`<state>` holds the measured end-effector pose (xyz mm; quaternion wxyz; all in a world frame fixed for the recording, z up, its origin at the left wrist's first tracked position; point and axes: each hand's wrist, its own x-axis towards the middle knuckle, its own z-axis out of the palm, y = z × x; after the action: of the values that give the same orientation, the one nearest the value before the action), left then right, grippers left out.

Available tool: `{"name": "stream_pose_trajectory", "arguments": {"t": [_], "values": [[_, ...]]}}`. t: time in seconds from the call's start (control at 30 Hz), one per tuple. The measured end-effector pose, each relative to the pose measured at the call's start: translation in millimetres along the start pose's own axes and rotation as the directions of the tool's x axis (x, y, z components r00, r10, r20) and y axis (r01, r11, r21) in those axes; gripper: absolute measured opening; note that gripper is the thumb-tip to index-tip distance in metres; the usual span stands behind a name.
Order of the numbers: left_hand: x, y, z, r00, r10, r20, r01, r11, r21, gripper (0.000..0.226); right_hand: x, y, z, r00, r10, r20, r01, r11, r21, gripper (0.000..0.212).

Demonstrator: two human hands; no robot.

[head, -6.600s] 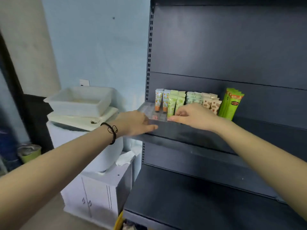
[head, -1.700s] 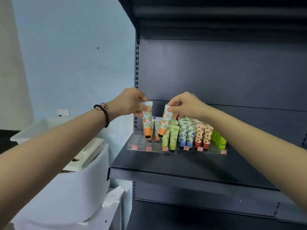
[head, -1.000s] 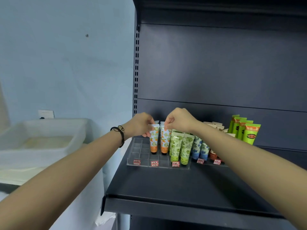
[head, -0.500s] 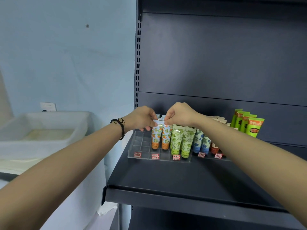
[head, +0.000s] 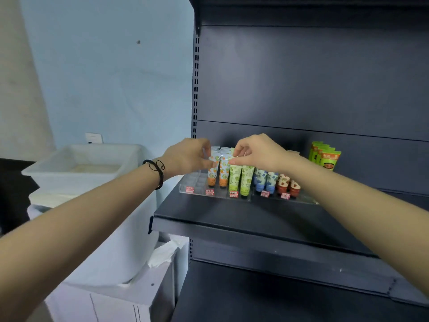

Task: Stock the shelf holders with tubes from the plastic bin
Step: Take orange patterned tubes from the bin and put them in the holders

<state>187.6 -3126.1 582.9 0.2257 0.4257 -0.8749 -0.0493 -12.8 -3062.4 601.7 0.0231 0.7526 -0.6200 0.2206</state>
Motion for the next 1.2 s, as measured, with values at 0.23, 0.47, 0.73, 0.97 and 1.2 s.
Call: {"name": "stream_pose_trajectory", "arguments": {"t": [0.23, 0.47, 0.73, 0.97, 1.2], "values": [[-122.0, 72.8, 19.6, 0.978, -0.054, 0.200, -0.027, 0.924, 0.382, 0.045, -109.4, -20.7, -0.5, 0.954, -0.132, 0.271, 0.189, 0.962, -0.196, 0.041], [-234.2, 95.8, 120.8, 0.816, -0.186, 0.547, 0.007, 0.950, 0.313, 0.055, -230.1, -6.4, 75.8, 0.748, -0.053, 0.661, 0.173, 0.978, -0.117, 0.055], [-330.0, 83.6, 282.7, 0.614, -0.262, 0.745, 0.157, 0.965, 0.210, 0.060, -323.2, 46.9, 218.4, 0.587, -0.014, 0.809, 0.050, 0.999, -0.019, 0.050], [-415.0, 68.8, 446.0, 0.387, -0.331, 0.860, 0.418, 0.895, 0.157, 0.071, -414.4, 96.7, 374.3, 0.502, 0.076, 0.861, -0.207, 0.978, 0.035, 0.039], [-484.9, 35.7, 589.7, 0.318, -0.475, 0.821, 0.795, 0.606, 0.043, 0.047, -503.4, 134.6, 517.0, 0.347, 0.199, 0.917, -0.547, 0.836, 0.026, 0.037]]}}
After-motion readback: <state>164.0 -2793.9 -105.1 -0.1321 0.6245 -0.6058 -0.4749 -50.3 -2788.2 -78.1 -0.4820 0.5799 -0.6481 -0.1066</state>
